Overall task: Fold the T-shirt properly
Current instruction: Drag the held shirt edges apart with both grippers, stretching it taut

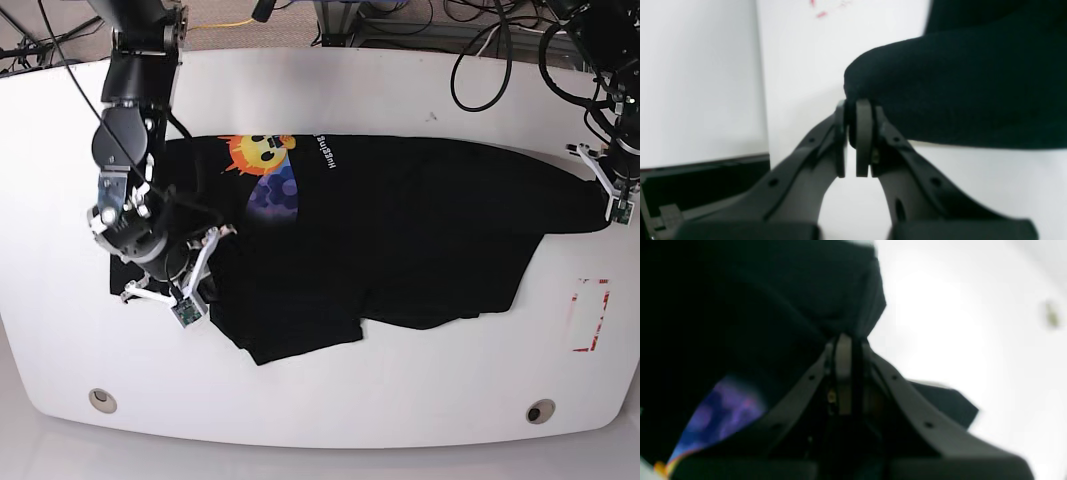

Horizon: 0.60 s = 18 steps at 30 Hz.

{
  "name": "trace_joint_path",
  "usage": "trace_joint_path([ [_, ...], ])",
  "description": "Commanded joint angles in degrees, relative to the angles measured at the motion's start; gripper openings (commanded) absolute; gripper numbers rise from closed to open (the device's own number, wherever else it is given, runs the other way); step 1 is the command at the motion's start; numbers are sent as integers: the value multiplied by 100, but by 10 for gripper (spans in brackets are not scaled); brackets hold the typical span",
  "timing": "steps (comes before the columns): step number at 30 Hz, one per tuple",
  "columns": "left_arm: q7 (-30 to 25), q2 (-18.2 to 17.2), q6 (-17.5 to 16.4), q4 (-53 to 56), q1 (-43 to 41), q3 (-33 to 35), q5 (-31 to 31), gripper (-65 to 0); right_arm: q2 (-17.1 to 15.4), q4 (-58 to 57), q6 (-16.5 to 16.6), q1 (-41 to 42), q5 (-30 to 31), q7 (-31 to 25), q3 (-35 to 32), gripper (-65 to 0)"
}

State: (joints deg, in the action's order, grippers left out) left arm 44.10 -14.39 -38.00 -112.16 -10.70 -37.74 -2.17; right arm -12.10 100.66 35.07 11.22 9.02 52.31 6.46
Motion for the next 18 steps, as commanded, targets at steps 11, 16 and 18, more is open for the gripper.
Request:
trace_joint_path([
  [11,-106,-139,50,-120,538,218,20,-633,-184,1657,493,-986,791,12,1468,-650],
  [16,-106,-271,50,-112,529,218,20,-633,-315,1578,493,-1127,1098,382,1785,-650],
  [18,-106,-271,50,-112,529,226,20,-633,-272,1587,493,-1241,1107,399,1811,-650],
])
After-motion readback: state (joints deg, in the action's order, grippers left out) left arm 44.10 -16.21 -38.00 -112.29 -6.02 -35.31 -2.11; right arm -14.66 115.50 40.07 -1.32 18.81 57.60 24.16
